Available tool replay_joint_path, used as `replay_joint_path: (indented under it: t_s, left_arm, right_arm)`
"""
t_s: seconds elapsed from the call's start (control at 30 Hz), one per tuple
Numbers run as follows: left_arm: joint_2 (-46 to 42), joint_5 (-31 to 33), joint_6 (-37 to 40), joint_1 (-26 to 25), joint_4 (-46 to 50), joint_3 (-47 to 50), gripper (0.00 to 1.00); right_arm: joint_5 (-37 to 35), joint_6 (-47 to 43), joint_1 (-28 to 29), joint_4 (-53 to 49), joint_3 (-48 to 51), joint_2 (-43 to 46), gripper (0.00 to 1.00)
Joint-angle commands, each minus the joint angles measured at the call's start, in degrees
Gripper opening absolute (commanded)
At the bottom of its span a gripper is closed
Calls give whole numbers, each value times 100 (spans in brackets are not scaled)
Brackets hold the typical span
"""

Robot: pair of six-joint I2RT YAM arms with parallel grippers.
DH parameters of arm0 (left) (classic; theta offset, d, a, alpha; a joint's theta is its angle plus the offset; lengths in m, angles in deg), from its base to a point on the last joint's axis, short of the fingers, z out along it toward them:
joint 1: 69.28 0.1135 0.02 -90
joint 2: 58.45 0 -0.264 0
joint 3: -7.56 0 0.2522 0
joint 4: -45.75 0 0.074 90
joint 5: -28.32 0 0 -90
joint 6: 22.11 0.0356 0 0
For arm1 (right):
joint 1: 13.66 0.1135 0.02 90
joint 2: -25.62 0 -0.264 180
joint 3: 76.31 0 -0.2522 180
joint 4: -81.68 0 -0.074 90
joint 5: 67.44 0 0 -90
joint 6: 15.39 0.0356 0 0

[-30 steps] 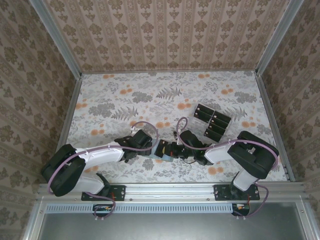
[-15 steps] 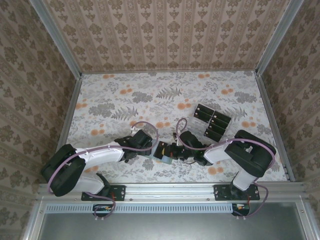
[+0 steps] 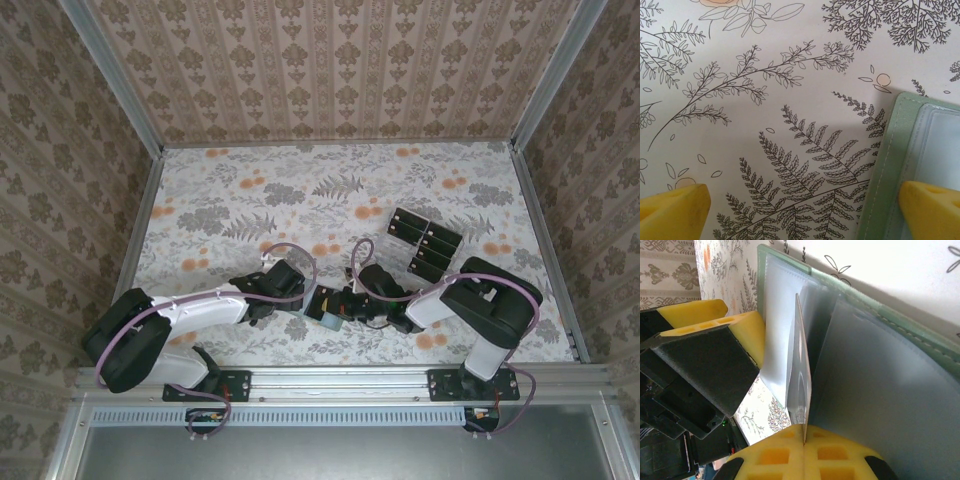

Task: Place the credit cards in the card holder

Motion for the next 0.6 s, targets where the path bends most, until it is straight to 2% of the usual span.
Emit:
replay_joint_path:
  t_s: [0.0, 0.57]
  left_arm:
    - [-4, 54, -83, -45, 120, 113, 100]
    - [9, 61, -93, -54, 97, 127, 100]
  right_arm:
    - [60, 135, 51, 47, 140, -126, 0]
    - [170, 265, 47, 199, 142, -306, 0]
